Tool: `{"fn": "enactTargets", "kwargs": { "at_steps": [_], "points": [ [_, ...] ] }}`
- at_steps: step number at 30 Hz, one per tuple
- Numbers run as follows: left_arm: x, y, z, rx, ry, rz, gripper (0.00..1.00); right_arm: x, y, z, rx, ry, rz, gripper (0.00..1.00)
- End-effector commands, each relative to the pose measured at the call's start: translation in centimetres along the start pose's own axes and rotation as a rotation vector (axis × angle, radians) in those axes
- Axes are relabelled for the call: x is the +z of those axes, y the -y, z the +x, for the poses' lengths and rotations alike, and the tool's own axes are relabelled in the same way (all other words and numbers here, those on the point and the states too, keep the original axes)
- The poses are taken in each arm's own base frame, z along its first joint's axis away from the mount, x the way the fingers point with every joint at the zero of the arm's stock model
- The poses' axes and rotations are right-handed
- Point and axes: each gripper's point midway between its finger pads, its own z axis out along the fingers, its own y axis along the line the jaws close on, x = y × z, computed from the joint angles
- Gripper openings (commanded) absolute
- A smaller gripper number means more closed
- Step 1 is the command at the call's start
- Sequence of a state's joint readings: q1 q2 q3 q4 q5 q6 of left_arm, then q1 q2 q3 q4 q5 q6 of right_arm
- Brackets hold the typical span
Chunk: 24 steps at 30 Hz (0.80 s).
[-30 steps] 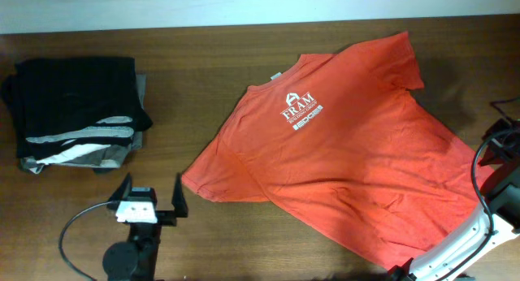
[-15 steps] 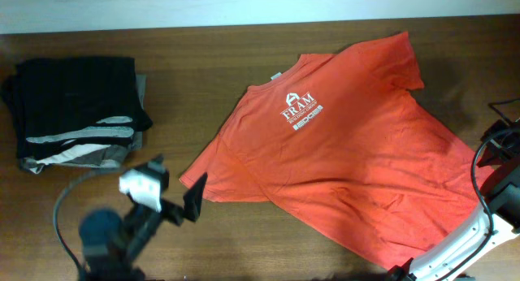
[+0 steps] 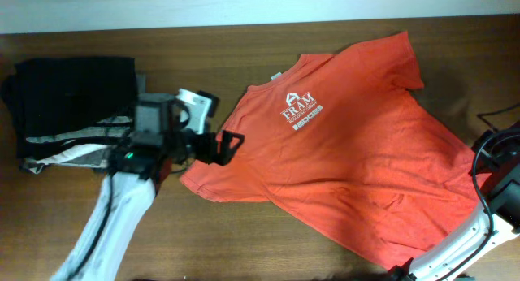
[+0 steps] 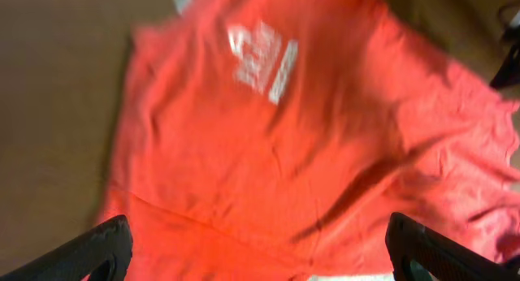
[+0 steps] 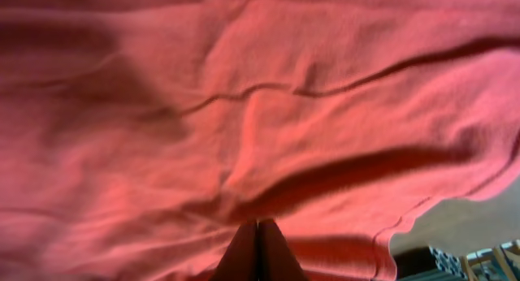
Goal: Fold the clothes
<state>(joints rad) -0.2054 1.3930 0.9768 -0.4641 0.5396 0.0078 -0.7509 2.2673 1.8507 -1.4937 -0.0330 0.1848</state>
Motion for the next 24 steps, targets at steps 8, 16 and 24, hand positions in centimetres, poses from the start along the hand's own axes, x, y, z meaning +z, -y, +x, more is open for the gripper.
{"fn": "enactTargets", "kwargs": {
  "at_steps": [8, 16, 24],
  "points": [
    [3.9, 0.8, 1.7, 0.016, -0.097, 0.055, 0.99, 2.6, 1.2, -2.7, 0.096, 0.132, 0.071, 0.04],
    [4.4, 1.3, 1.7, 0.116, -0.096, 0.033, 0.99, 4.3, -0.5, -6.5, 0.079, 0.283, 0.038, 0.04],
    [4.8, 0.0, 1.3, 0.153, -0.088, -0.088, 0.99, 4.2, -3.4, -11.3, -0.012, 0.469, 0.007, 0.04]
  ]
}}
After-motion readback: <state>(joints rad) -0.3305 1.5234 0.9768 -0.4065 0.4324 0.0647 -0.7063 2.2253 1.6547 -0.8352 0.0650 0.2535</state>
